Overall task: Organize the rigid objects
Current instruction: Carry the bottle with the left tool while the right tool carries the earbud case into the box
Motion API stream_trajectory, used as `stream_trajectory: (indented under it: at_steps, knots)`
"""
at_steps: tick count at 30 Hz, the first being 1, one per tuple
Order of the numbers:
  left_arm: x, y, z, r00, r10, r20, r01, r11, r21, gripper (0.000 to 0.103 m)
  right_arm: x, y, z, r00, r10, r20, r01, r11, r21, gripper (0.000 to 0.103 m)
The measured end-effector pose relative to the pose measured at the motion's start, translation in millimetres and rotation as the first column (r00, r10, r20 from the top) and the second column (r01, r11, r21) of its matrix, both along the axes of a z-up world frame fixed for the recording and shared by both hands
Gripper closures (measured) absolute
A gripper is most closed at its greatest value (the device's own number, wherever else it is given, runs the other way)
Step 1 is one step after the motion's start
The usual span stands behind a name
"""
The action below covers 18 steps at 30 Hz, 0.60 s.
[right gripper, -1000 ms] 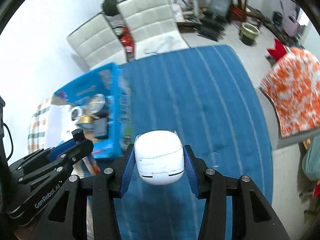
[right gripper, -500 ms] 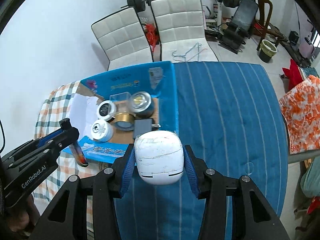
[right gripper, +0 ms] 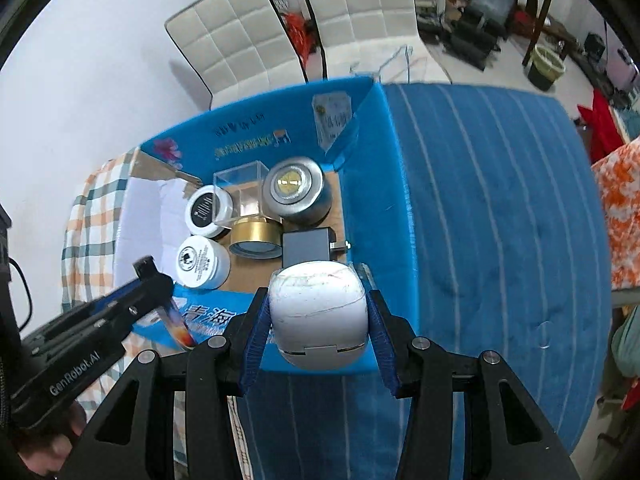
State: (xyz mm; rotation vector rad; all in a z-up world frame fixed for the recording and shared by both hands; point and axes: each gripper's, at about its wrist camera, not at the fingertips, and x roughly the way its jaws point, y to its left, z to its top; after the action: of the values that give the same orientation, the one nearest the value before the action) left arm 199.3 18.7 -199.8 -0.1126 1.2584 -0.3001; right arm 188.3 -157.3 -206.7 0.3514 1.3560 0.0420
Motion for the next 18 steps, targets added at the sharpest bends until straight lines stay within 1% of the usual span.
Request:
stream_trajectory:
  at_steps: [5, 10, 13, 18]
  knots:
    - [22.7, 7.8, -41.5, 0.993, 0.004, -0.117, -0.009, 0.999, -0.043, 0.079, 23.5, 11.1, -42.4, 0.997, 0.0, -0.081, 0.003, 0.999, 0.039, 0.053]
    - [41.5, 15.3, -76.7, 0.977, 0.014, -0.214, -0.03, 0.997, -0.07, 0.079, 37.5, 24.2, -73.6, 0.991, 0.004, -0.131, 0.0, 1.0, 0.028, 0.053]
    - [49.5, 17.1, -90.5, 0.97, 0.013, -0.245, -0.032, 0.997, -0.074, 0.079, 42.9, 26.8, -85.6, 0.989, 0.005, -0.149, -0.001, 1.0, 0.024, 0.053]
    - [57.3, 13.7, -101.8, 0.965, -0.003, -0.264, -0.011, 0.999, -0.052, 0.079, 49.3, 33.8, -101.7, 0.984, 0.026, -0.174, -0.026, 1.0, 0.002, 0.053]
